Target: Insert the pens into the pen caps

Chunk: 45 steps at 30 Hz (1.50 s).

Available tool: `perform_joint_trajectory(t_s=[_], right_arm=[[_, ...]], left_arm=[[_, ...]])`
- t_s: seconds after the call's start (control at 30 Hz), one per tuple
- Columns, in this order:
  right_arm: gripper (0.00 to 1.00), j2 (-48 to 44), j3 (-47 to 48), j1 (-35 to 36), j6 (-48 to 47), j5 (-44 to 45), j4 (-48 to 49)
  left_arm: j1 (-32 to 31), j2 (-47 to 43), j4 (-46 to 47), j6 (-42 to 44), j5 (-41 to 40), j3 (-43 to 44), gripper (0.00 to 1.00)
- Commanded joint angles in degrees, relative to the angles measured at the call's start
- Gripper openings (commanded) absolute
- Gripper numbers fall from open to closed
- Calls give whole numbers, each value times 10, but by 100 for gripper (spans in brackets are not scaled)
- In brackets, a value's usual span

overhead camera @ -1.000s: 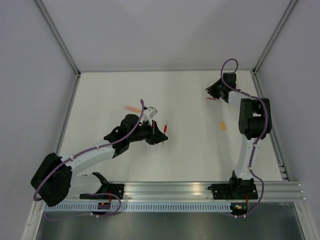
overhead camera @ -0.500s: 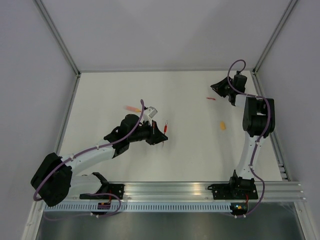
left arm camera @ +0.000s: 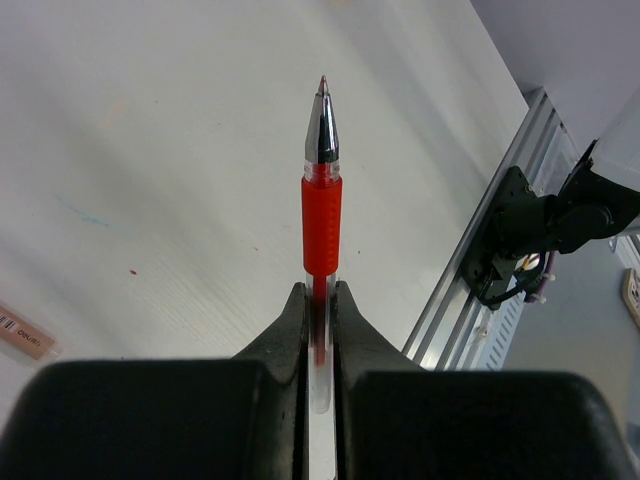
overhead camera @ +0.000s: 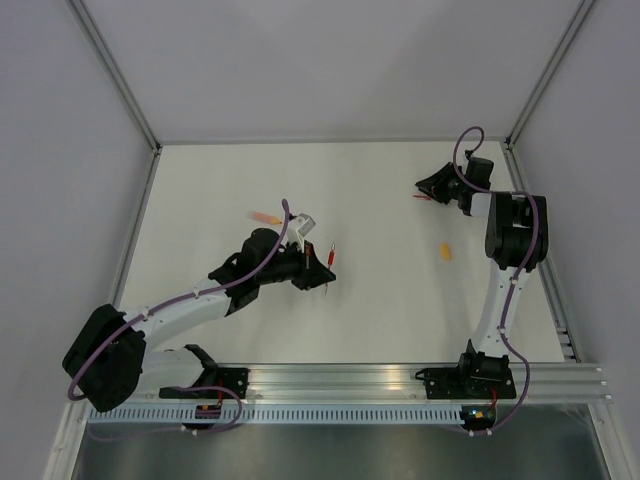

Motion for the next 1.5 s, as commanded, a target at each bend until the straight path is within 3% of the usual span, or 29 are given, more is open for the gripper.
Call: perform_joint_trajectory(t_s=[0.0, 0.43, 0.8, 1.03, 1.23, 1.47], right_arm=[[32, 11, -12, 1, -60, -36, -48], [33, -156, -160, 18, -167, 7, -141], [34, -218, -199, 46, -188, 22, -179], [34, -312, -173, 60, -155, 81, -218], [49, -363, -204, 132, -73, 346, -242], [47, -308, -150, 151, 13, 449, -339]], left_arm=[[-2, -4, 11, 0, 14, 16, 2], [-2, -21, 0, 8, -1, 14, 2], [-1, -22, -23, 25, -24, 23, 2], [-2, -20, -28, 31, -35, 24, 2], [-1, -21, -29, 32, -35, 23, 2], [-1, -21, -32, 35, -39, 25, 2]])
